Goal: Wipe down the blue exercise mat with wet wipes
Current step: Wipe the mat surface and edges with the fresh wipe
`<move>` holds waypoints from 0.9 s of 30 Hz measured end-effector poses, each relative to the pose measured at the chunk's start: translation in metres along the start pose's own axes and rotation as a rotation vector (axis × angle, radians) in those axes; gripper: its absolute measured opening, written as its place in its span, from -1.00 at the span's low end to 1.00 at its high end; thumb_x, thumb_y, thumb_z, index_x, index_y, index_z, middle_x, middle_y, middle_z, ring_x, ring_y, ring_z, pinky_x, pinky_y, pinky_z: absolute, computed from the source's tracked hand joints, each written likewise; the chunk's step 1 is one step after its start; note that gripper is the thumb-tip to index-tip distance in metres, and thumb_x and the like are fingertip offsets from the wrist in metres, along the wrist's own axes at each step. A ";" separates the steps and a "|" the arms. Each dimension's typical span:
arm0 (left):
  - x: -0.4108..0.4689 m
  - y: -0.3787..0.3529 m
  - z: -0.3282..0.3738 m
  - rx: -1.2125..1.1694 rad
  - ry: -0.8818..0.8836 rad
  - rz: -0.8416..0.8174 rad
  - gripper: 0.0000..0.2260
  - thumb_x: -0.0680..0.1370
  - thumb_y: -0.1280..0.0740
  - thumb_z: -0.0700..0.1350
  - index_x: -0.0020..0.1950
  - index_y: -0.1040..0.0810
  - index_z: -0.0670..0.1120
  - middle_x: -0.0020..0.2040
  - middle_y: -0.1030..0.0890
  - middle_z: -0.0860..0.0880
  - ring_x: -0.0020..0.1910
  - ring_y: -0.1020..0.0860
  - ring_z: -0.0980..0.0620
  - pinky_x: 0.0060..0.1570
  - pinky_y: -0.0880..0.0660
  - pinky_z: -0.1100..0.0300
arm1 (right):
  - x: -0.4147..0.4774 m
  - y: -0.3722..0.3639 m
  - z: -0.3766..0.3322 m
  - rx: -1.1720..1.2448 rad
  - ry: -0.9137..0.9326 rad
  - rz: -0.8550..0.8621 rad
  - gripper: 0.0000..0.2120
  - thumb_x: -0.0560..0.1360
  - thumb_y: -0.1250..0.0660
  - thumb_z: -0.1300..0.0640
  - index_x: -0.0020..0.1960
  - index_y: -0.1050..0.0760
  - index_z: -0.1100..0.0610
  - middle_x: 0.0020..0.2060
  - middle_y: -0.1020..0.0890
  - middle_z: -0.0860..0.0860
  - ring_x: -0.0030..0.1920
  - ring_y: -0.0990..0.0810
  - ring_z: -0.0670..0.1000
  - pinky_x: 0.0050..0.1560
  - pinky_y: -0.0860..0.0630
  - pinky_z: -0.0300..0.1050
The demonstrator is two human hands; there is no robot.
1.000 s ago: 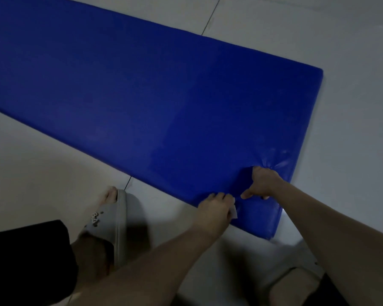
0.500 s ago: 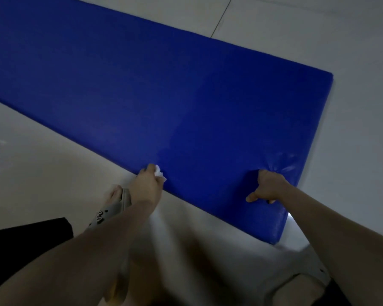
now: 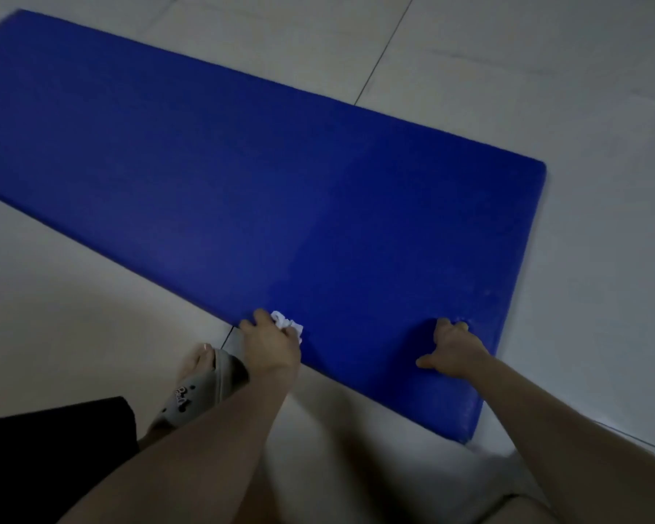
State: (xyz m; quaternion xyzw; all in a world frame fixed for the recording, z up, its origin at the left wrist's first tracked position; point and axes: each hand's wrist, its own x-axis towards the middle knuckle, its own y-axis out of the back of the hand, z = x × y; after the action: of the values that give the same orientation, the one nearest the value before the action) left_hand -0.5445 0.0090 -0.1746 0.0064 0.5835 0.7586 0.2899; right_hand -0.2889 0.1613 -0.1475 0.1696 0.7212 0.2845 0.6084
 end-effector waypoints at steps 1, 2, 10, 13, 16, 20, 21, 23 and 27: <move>-0.005 -0.001 0.006 -0.133 0.108 0.014 -0.56 0.59 -0.35 0.08 0.32 -0.34 -0.15 0.22 -0.47 -0.20 -0.08 -0.52 -0.04 -0.20 -0.52 0.09 | -0.004 -0.001 -0.002 0.025 -0.007 0.003 -0.18 0.47 -0.46 -0.18 0.49 -0.17 0.21 0.50 -0.16 0.29 0.29 -0.49 0.21 0.22 -0.52 0.01; -0.006 -0.003 0.007 -0.303 0.223 0.027 -0.51 0.58 -0.37 0.10 0.35 -0.32 -0.15 0.22 -0.49 -0.19 -0.06 -0.53 -0.04 -0.19 -0.53 0.08 | -0.008 -0.003 -0.005 0.050 -0.004 0.002 -0.24 0.50 -0.43 -0.17 0.48 -0.20 0.21 0.51 -0.15 0.29 0.28 -0.51 0.20 0.21 -0.52 0.00; 0.017 0.026 0.027 -1.251 0.943 -0.085 -0.68 0.59 -0.30 0.05 0.30 -0.51 -0.03 0.30 -0.53 -0.08 0.05 -0.52 -0.03 -0.37 -0.54 0.15 | -0.048 -0.012 -0.040 0.116 0.170 0.100 -0.29 0.45 -0.41 -0.29 0.39 -0.29 0.11 0.32 -0.34 0.13 0.19 -0.49 0.12 0.13 -0.55 0.00; -0.006 0.061 0.038 -1.259 0.792 -0.128 -0.57 0.51 -0.46 -0.02 0.29 -0.50 -0.19 0.13 -0.55 -0.12 -0.11 -0.52 -0.01 -0.11 -0.56 0.05 | -0.073 -0.002 -0.062 -0.006 0.261 0.235 -0.13 0.35 -0.32 -0.50 0.41 -0.26 0.05 0.28 -0.33 0.07 0.27 -0.37 0.11 0.22 -0.50 0.08; -0.019 0.101 0.061 -1.183 0.712 -0.114 -0.49 0.46 -0.52 -0.01 0.33 -0.45 -0.11 0.18 -0.49 -0.07 0.05 -0.49 -0.05 -0.18 -0.53 0.07 | -0.098 0.013 -0.082 -0.168 0.351 0.277 0.06 0.28 -0.29 -0.57 0.54 -0.12 0.04 0.43 -0.23 0.10 0.43 -0.24 0.17 0.41 -0.31 0.21; -0.029 0.155 0.090 -1.172 0.642 -0.192 -0.48 0.49 -0.52 -0.02 0.38 -0.42 -0.08 0.23 -0.45 -0.12 0.15 -0.51 -0.08 -0.02 -0.60 0.10 | -0.130 0.042 -0.095 -0.321 0.383 0.385 -0.09 0.47 -0.40 -0.20 0.60 0.02 0.05 0.53 -0.17 0.15 0.50 -0.19 0.24 0.48 -0.21 0.26; -0.033 0.169 0.097 -1.183 0.623 -0.219 -0.45 0.49 -0.52 -0.04 0.41 -0.41 -0.08 0.28 -0.45 -0.13 0.19 -0.51 -0.09 0.00 -0.61 0.10 | -0.139 0.052 -0.096 -0.341 0.384 0.424 -0.17 0.51 -0.39 -0.09 0.60 0.00 0.07 0.50 -0.22 0.16 0.47 -0.25 0.25 0.45 -0.25 0.25; -0.040 0.189 0.114 -1.215 0.574 -0.258 -0.41 0.49 -0.52 -0.08 0.46 -0.38 -0.07 0.34 -0.44 -0.16 0.23 -0.51 -0.12 0.08 -0.62 0.05 | -0.154 0.077 -0.095 -0.374 0.376 0.490 -0.29 0.54 -0.35 0.03 0.57 -0.08 0.10 0.44 -0.34 0.17 0.39 -0.35 0.25 0.39 -0.32 0.24; -0.074 0.221 0.159 -1.235 0.426 -0.495 -0.50 0.48 -0.53 -0.12 0.34 -0.41 -0.10 0.20 -0.50 -0.15 0.12 -0.57 -0.07 0.12 -0.61 0.05 | -0.191 0.144 -0.063 -0.383 0.275 0.642 -0.56 0.56 -0.29 0.10 0.42 -0.32 0.08 0.23 -0.53 0.12 0.24 -0.50 0.18 0.30 -0.39 0.19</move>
State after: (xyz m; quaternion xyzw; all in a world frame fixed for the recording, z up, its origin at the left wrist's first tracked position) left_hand -0.5232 0.0827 0.0966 -0.4418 0.0739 0.8477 0.2840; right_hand -0.3267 0.1476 0.0969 0.2301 0.6402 0.6095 0.4070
